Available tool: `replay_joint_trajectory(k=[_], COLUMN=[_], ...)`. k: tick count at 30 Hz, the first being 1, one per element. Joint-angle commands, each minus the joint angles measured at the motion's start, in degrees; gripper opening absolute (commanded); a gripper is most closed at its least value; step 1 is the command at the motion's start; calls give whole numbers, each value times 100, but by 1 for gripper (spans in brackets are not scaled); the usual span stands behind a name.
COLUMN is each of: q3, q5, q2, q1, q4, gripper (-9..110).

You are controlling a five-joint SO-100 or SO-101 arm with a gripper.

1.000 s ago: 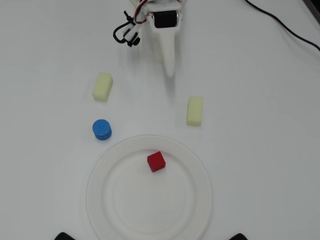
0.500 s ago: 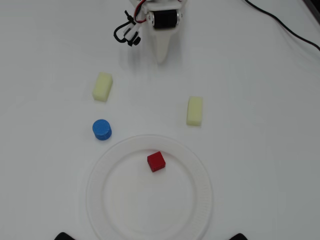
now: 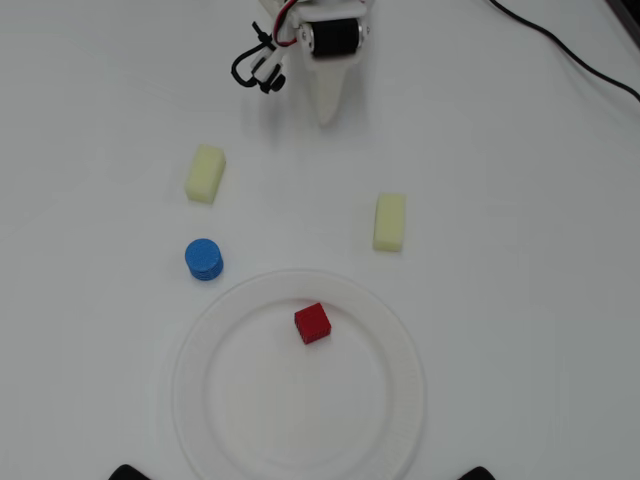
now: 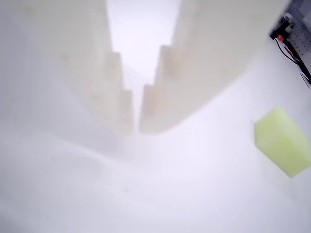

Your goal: Grasp a red block and put it in the dish.

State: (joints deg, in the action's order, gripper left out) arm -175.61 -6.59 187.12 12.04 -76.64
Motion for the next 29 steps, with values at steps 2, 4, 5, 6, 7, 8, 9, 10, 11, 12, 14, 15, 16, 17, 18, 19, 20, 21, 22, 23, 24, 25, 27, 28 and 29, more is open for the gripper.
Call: replay_joint_trajectory(k=[2, 4, 5, 6, 7, 8, 9, 10, 11, 12, 14, 15, 16, 17, 18, 19, 20, 21, 22, 23, 24, 25, 27, 28, 29], q3=[-545, -545, -545, -545, -545, -545, -545, -545, -545, -545, -545, -545, -545, -545, -545, -545, -545, -545, -545, -545, -545, -545, -545, -545, -545], q5=[-70, -114, -149, -193, -211, -211, -202, -185, -167, -149, -141, -141, -141, -141, -132, -132, -132, -132, -132, -132, -132, -123, -97, -97, -105], q2=[1081, 1081, 1090, 1090, 1090, 1090, 1090, 1090, 1099, 1099, 1099, 1099, 1099, 1099, 1099, 1099, 1099, 1099, 1099, 1099, 1099, 1099, 1099, 1099, 1099], q1=[132, 202, 237, 299, 343, 360, 360, 360, 360, 343, 334, 334, 325, 325, 316, 316, 316, 316, 316, 316, 316, 316, 316, 316, 316], q4=[-475, -475, -475, -475, -475, -475, -475, -475, -475, -475, -466, -466, -466, -466, -466, -466, -466, -466, -466, -466, -466, -466, -466, -466, -466], gripper=[0, 0, 0, 0, 0, 0, 0, 0, 0, 0, 0, 0, 0, 0, 0, 0, 0, 0, 0, 0, 0, 0, 0, 0, 0])
